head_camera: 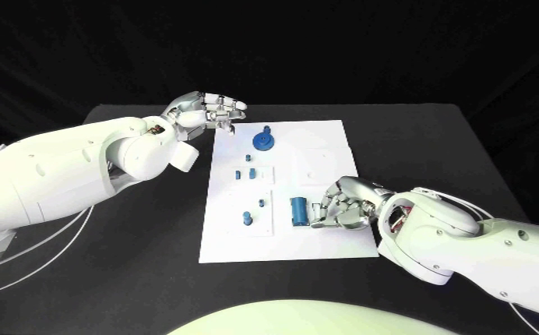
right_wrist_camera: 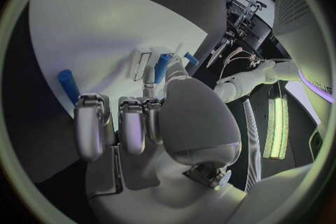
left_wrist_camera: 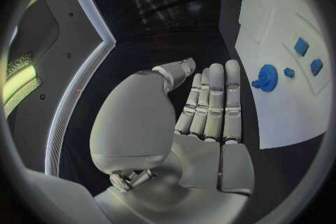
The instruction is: Assemble the parts on the task board
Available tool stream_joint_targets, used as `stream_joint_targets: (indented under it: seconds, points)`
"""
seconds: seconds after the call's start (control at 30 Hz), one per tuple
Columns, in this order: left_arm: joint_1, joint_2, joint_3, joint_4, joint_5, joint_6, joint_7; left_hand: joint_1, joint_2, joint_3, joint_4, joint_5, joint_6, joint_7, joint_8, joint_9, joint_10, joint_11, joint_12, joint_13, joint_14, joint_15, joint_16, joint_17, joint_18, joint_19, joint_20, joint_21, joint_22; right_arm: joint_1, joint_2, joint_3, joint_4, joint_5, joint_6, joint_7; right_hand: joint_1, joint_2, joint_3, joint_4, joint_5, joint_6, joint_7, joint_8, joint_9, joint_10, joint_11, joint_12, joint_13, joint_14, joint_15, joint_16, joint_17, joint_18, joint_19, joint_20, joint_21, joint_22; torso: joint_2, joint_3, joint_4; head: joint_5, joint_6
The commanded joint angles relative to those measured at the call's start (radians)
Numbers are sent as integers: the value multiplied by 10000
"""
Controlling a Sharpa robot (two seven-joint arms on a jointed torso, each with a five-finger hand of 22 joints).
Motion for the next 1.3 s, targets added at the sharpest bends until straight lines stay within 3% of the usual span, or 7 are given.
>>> stream_joint_targets:
  seconds: [0.03,0.13,0.27,0.57,0.8,0.97,1.3]
  points:
    - [5,13,3,23,50,103,80,-22,43,7,38,9,-36,12,-66,-13,-99,1,51,-11,-66,-10,-64,-10,148,-1,76,-39,-12,113,-272,10,112,20,-512,317,9,94,62,0,82,-209,61,-162,-81,941,109,28,2523,943,67,-10,2145,-21,822,26,30,2362,-2,-6,-5,-36,29]
    - [4,12,2,30,50,93,95,-22,43,7,38,9,-36,12,-66,-13,-99,1,51,-11,-66,-10,-64,-10,148,-1,76,-39,-12,315,-788,17,224,98,-755,358,98,-3,109,-10,107,-432,176,-395,-191,923,210,1,2505,934,150,-25,2107,-15,813,90,-13,2352,-1,-15,-5,-103,53]
    - [4,22,0,32,50,87,112,-5,47,19,30,8,-34,9,-64,-14,-100,-2,60,-14,-70,-13,-64,-12,150,6,75,-48,-18,457,-1324,19,259,57,-834,309,185,-58,139,-19,110,-480,215,-476,-228,889,246,-51,2471,924,183,-43,2060,2,791,119,-114,2329,1,-20,3,-226,89]
    - [0,61,-12,20,52,100,134,-5,47,19,30,8,-34,9,-64,-14,-100,-2,60,-14,-70,-13,-64,-12,150,6,75,-48,-18,409,-2045,4,16,-697,-633,10,255,-84,171,-19,113,-491,235,-526,-252,871,268,-77,2453,926,205,-39,2073,0,791,140,-105,2331,6,6,-8,-326,104]
    - [-6,73,-23,11,59,123,134,-5,47,19,30,8,-34,9,-64,-14,-100,-2,60,-14,-70,-13,-64,-12,150,6,75,-48,-18,136,-2035,-9,-158,-1081,-521,-262,266,-75,188,-6,111,-441,232,-519,-253,873,269,-74,2456,927,211,-38,2078,-6,799,149,-65,2340,4,32,-7,-396,103]
    - [-12,67,-30,6,62,144,112,-7,48,20,34,7,-31,10,-63,-14,-100,-2,68,-16,-71,-13,-63,-12,149,12,74,-55,-22,-17,-1866,-11,-240,-1192,-486,-398,195,-38,201,19,139,-362,227,-517,-259,879,267,-65,2462,928,213,-35,2086,-8,801,159,-53,2343,8,5,0,-345,84]
    - [-16,48,-34,7,63,168,87,-21,55,20,47,7,-32,13,-64,-14,-102,1,71,-18,-71,-11,-62,-13,148,14,76,-60,-25,-204,-1586,-15,-335,-1358,-322,-523,216,-19,246,-11,177,-191,176,-481,-257,889,232,-52,2472,933,192,-27,2108,-11,807,162,-24,2350,8,-10,9,-309,52]
